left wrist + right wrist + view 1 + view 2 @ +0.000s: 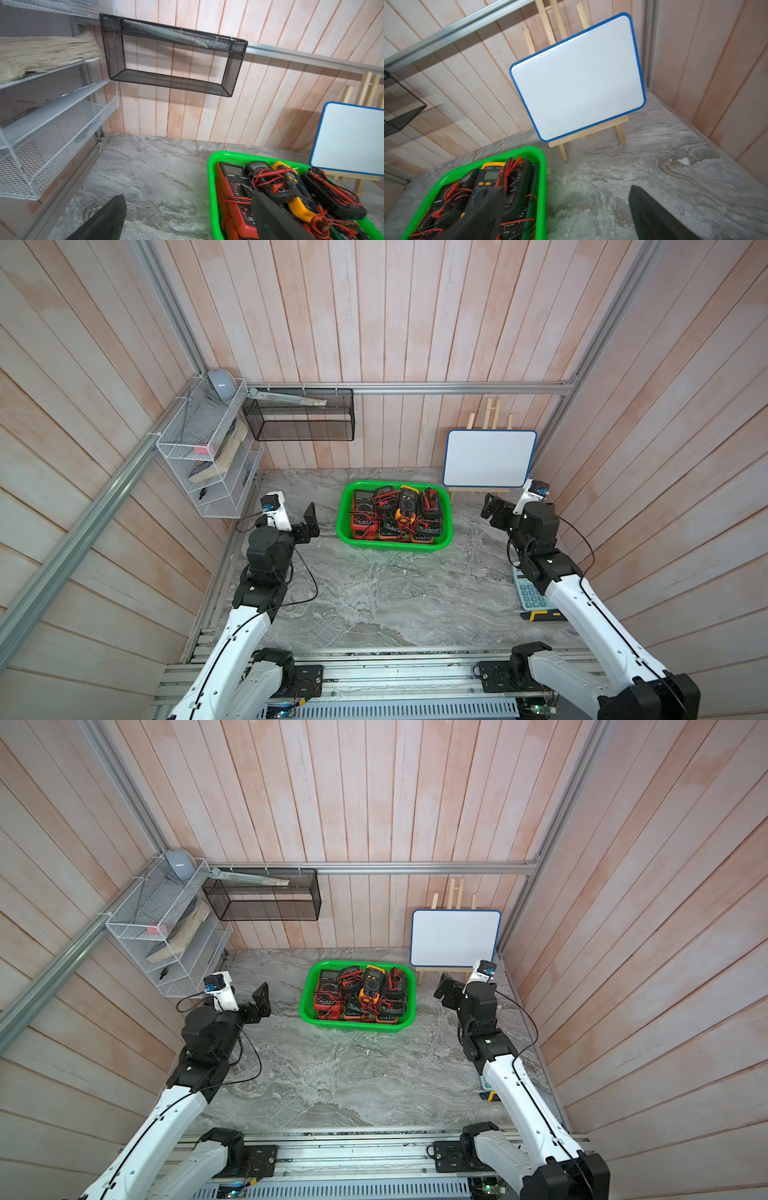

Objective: Put the multimeter into the basket
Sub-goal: Reset both arms

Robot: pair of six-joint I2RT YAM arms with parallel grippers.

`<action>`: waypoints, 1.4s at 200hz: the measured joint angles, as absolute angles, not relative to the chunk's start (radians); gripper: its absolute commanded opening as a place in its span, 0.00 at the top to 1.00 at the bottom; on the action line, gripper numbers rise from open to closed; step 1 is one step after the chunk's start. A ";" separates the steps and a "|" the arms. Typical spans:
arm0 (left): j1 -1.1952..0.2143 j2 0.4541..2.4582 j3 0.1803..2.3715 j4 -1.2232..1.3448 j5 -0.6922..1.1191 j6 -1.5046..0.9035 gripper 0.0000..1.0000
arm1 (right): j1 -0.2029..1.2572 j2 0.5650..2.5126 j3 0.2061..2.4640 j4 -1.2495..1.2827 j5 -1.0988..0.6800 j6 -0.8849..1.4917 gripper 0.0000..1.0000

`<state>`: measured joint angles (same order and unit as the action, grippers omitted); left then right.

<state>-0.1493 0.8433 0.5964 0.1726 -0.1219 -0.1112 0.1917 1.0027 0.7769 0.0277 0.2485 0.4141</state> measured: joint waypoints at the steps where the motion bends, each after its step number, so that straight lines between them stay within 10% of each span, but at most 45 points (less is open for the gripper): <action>1: -0.149 0.843 0.593 0.176 -0.123 -0.109 0.00 | 0.188 1.000 0.771 0.032 0.253 0.412 0.02; 91: -0.060 0.985 0.313 0.556 -0.135 0.021 0.00 | 0.019 0.963 0.470 0.358 0.400 0.206 0.02; 280: 0.079 1.557 0.257 1.196 0.109 -0.038 0.00 | 0.003 1.558 0.190 1.328 0.161 0.035 0.02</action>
<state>0.0792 1.5570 0.2573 1.1961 0.1089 -0.0380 0.0029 1.5578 0.1902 1.3281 0.1608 0.0353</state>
